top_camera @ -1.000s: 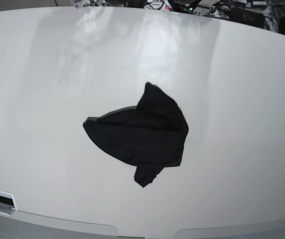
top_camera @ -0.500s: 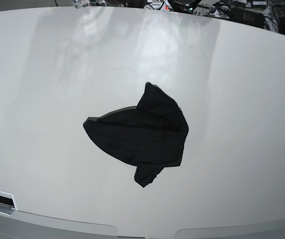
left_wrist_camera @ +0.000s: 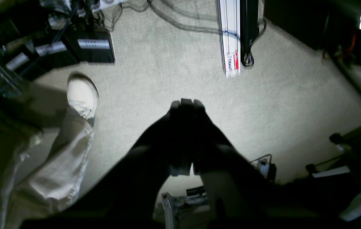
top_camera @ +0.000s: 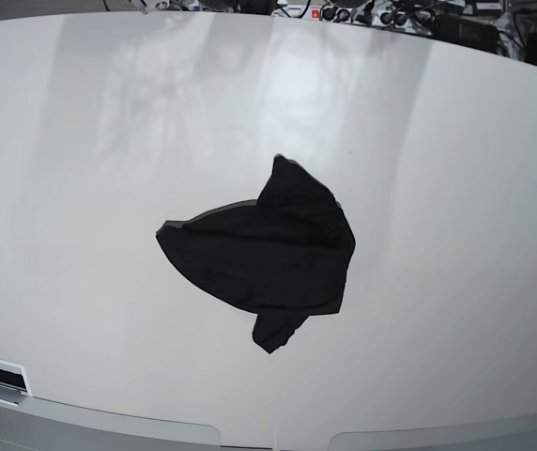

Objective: Layout the t-shirt on the table in an organized manner, then fold the t-shirt properly

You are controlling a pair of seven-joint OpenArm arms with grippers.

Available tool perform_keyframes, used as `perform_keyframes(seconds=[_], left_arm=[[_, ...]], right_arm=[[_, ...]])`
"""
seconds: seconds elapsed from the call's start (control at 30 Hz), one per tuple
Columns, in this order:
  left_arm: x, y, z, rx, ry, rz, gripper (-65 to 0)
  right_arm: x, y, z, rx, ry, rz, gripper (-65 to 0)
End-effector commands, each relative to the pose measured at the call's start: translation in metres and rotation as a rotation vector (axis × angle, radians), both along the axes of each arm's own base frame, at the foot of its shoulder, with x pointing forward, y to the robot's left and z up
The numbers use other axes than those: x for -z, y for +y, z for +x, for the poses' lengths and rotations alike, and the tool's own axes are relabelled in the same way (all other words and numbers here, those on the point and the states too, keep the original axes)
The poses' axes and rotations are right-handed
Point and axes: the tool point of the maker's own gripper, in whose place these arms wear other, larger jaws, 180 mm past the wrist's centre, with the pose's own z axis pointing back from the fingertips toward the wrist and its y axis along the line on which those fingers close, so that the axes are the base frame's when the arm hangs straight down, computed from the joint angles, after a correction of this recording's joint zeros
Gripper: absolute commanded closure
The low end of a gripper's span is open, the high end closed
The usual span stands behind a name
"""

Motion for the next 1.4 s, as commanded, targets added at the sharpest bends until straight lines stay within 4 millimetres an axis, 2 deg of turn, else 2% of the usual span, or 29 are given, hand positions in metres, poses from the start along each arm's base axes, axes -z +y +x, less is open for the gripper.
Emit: perform_keyframes(seconds=[0.0, 0.07, 0.2, 0.37, 0.53, 0.7, 0.83, 0.93, 1.13, 1.23, 1.3, 1.37], left_arm=[[-0.005, 0.000, -0.008, 0.014, 0.006, -0.008, 0.0], [-0.014, 0.002, -0.016, 0.031, 0.015, -0.015, 0.0], [-0.033, 0.009, -0.021, 0.071, -0.011, -0.034, 0.0], [-0.059, 0.014, -0.026, 0.143, -0.006, -0.067, 0.0], [-0.091, 0.018, -0.019, 0.218, -0.059, -0.097, 0.0], [-0.128, 0.010, -0.001, 0.275, -0.135, -0.141, 0.0], [-0.160, 0.005, 0.025, 0.267, -0.228, -0.160, 0.0], [-0.187, 0.004, 0.056, 0.245, -0.334, -0.165, 0.0], [-0.244, 0.005, 0.128, 0.239, -0.574, -0.153, 0.0], [-0.268, 0.005, 0.153, 0.238, -0.680, -0.153, 0.0], [-0.281, -0.001, 0.170, 0.218, -0.757, -0.188, 0.0], [-0.289, -0.007, 0.190, 0.190, -0.816, -0.218, 0.0]], right_arm=[[-0.006, -0.002, -0.017, -0.010, 0.037, 0.005, 0.0], [-0.016, -0.002, -0.024, -0.027, 0.041, 0.017, 0.0], [-0.034, -0.003, -0.029, -0.009, 0.002, 0.032, 0.0], [-0.063, -0.015, -0.042, -0.016, -0.033, 0.023, 0.0], [-0.101, -0.033, -0.039, -0.040, -0.126, -0.011, 0.0], [-0.147, -0.052, -0.028, -0.073, -0.214, -0.082, 0.0], [-0.187, -0.070, -0.010, -0.125, -0.331, -0.187, 0.0], [-0.218, -0.080, 0.008, -0.148, -0.421, -0.250, 0.0], [-0.274, -0.100, 0.064, -0.190, -0.641, -0.358, 0.0], [-0.284, -0.106, 0.080, -0.221, -0.717, -0.401, 0.0], [-0.286, -0.100, 0.097, -0.238, -0.795, -0.377, 0.0], [-0.288, -0.092, 0.124, -0.231, -0.882, -0.343, 0.0]])
